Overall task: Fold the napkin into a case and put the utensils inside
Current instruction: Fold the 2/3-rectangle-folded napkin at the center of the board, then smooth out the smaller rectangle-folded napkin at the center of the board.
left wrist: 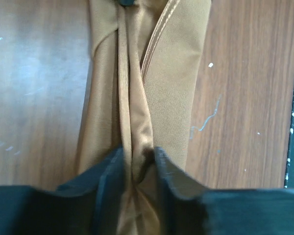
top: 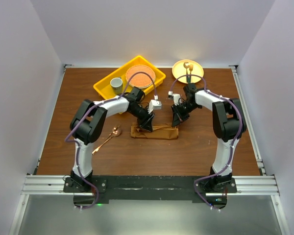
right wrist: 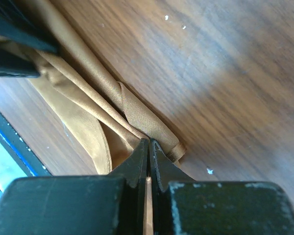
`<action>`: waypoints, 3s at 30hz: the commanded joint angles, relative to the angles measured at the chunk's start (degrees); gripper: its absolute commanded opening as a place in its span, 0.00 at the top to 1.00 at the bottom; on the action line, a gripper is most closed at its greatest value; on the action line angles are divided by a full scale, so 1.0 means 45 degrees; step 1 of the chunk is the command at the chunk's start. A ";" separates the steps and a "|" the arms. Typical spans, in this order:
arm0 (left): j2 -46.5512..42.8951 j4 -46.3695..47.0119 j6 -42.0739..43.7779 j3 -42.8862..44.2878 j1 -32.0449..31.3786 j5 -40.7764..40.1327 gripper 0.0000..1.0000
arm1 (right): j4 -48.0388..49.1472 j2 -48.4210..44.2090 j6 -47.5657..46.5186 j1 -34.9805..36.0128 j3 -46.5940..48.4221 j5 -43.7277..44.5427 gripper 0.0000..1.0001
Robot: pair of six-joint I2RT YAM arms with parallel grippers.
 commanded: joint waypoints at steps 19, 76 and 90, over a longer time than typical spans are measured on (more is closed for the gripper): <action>-0.4228 0.3809 0.2494 -0.2687 -0.1097 -0.2244 0.41 | 0.0400 0.0358 -0.0286 0.0013 -0.0014 0.0556 1.00; -0.3154 0.4865 0.1460 -0.2317 -0.1138 -0.2637 0.55 | 0.0322 0.0260 -0.0814 0.0013 -0.0151 0.0790 1.00; -0.1669 0.3595 0.3081 -0.1652 -0.1391 -0.2792 0.69 | 0.0283 0.0377 -0.0794 0.0014 -0.0112 0.0830 1.00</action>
